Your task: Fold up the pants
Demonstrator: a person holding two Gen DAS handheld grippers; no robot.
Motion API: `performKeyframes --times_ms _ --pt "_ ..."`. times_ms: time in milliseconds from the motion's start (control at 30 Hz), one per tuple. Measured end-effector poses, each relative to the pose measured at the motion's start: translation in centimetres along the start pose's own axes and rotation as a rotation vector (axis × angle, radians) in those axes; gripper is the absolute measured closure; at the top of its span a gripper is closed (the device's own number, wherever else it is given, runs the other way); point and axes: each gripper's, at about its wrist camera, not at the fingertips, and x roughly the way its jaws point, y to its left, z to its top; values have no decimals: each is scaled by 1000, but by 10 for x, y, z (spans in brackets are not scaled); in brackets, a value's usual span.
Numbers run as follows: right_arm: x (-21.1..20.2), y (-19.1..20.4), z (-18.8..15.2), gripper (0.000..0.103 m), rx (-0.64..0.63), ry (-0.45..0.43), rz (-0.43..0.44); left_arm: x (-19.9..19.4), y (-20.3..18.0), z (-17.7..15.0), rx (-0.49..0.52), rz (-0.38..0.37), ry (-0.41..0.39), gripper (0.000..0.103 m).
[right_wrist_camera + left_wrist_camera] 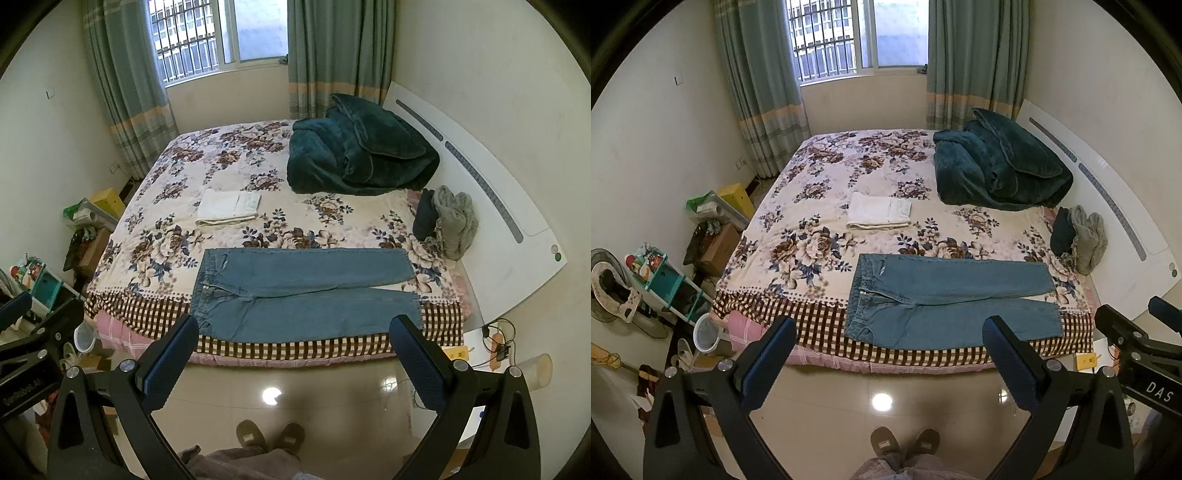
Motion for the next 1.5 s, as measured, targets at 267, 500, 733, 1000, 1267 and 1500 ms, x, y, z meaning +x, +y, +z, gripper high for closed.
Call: performKeyframes --times_ms 267,500,733,1000,1267,1500 --pt "2 -4 -3 0 2 1 9 -1 -4 7 1 0 6 0" --pt "3 -4 -2 0 5 1 9 0 -1 -1 -7 -4 -2 0" --pt "3 -4 -2 0 4 0 5 1 -10 -8 -1 -1 -6 0" --pt "5 -10 2 0 3 2 7 2 -12 -5 0 -3 -6 0" --pt "4 -11 4 0 2 0 7 1 -10 -5 -3 -6 -5 0" --pt "6 -15 8 0 3 1 12 2 -12 -5 -3 -6 -4 0"
